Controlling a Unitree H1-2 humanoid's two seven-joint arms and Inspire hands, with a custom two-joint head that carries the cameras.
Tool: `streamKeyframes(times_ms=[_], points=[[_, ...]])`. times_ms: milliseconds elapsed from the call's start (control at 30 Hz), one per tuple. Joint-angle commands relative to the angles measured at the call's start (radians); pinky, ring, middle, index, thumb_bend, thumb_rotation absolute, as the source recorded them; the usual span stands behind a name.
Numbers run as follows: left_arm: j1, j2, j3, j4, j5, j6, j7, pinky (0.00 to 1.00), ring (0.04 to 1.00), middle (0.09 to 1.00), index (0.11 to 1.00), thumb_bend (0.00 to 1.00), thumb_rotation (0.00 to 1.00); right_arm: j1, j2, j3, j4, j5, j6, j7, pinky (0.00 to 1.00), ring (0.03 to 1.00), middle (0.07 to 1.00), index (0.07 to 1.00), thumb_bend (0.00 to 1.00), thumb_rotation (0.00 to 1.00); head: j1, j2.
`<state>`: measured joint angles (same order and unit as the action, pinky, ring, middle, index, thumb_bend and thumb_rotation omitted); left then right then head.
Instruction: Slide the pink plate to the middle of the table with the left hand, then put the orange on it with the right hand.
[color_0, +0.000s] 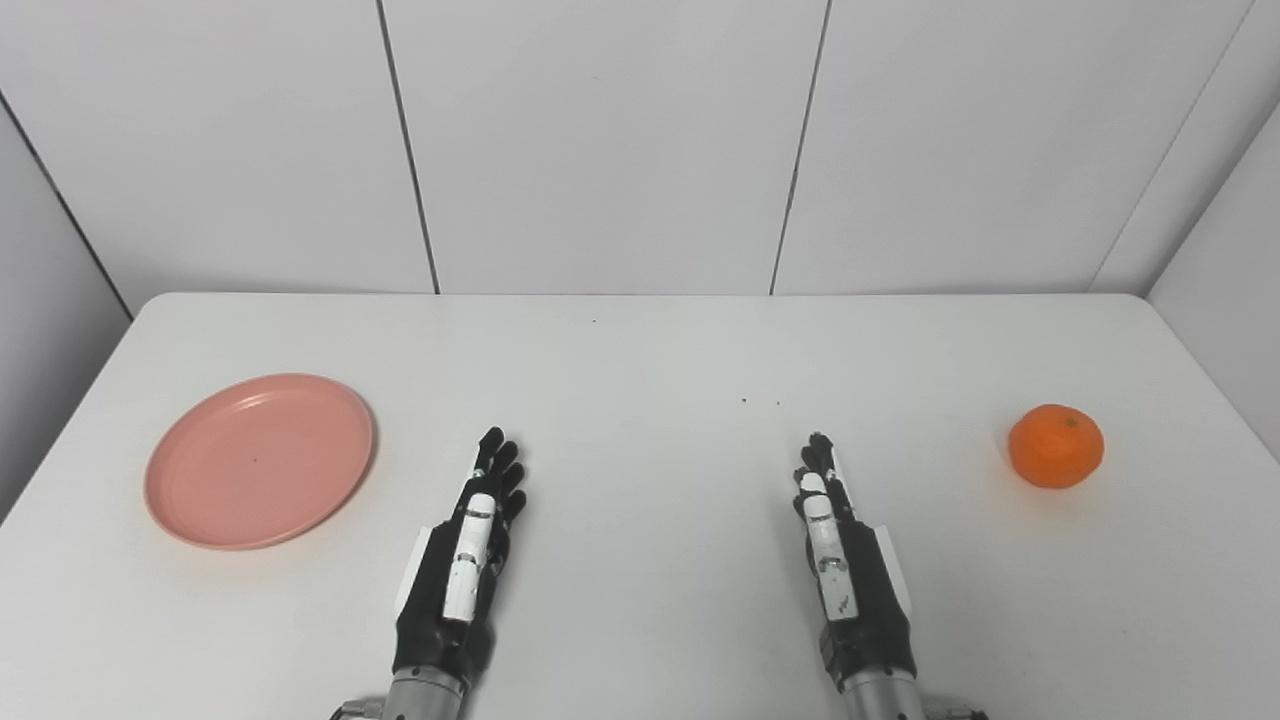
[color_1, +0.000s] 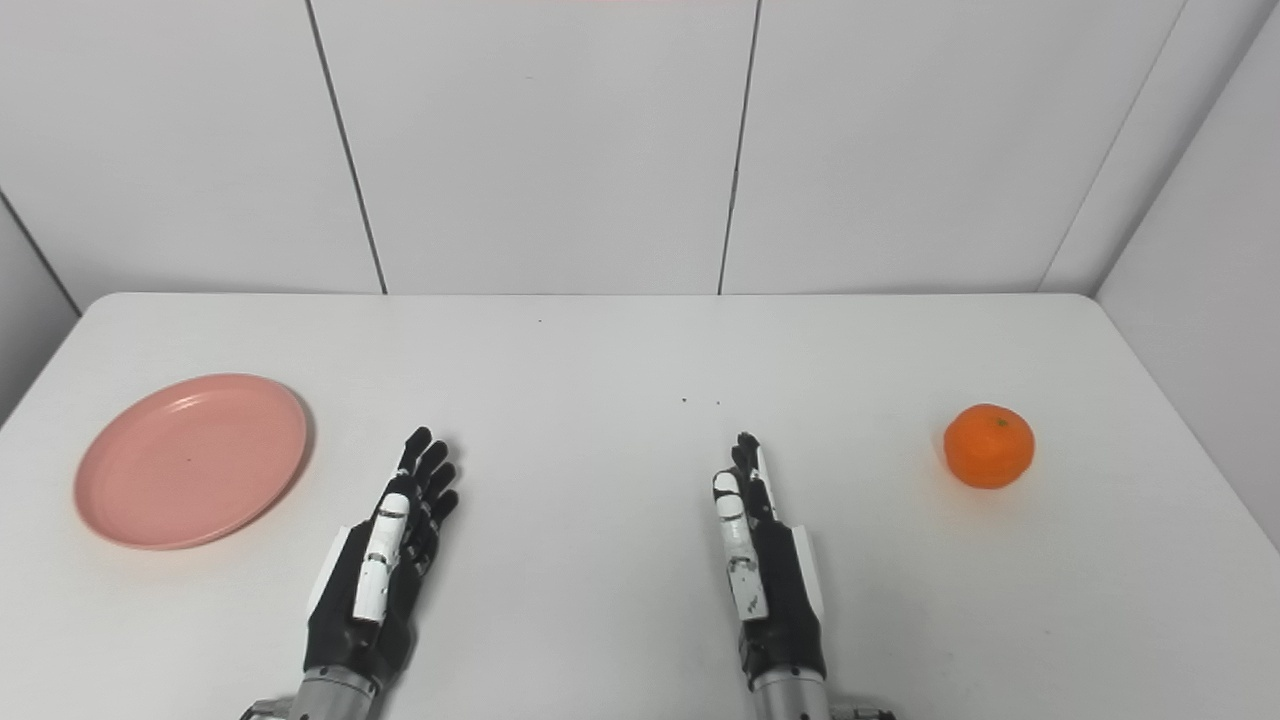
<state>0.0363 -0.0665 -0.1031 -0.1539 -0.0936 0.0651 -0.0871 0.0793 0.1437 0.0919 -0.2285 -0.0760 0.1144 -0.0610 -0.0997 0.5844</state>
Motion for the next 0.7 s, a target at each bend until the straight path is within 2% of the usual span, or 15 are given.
streamKeyframes(times_ms=[0,667], points=[[-0.02,-0.005,-0.007,-0.025,-0.005,-0.006,-0.008,1.0,1.0,1.0,1.0,0.41,1.0,-0.012,0.009,0.005,-0.022,0.006,-0.035,0.0,1.0,0.988,0.996,0.996,0.23,1.0,0.001,0.001],[-0.02,-0.006,-0.007,-0.027,-0.004,-0.001,-0.006,1.0,1.0,1.0,1.0,0.41,1.0,-0.011,0.01,0.006,-0.029,0.01,-0.029,0.001,1.0,0.989,0.998,0.998,0.23,1.0,0.003,0.005]])
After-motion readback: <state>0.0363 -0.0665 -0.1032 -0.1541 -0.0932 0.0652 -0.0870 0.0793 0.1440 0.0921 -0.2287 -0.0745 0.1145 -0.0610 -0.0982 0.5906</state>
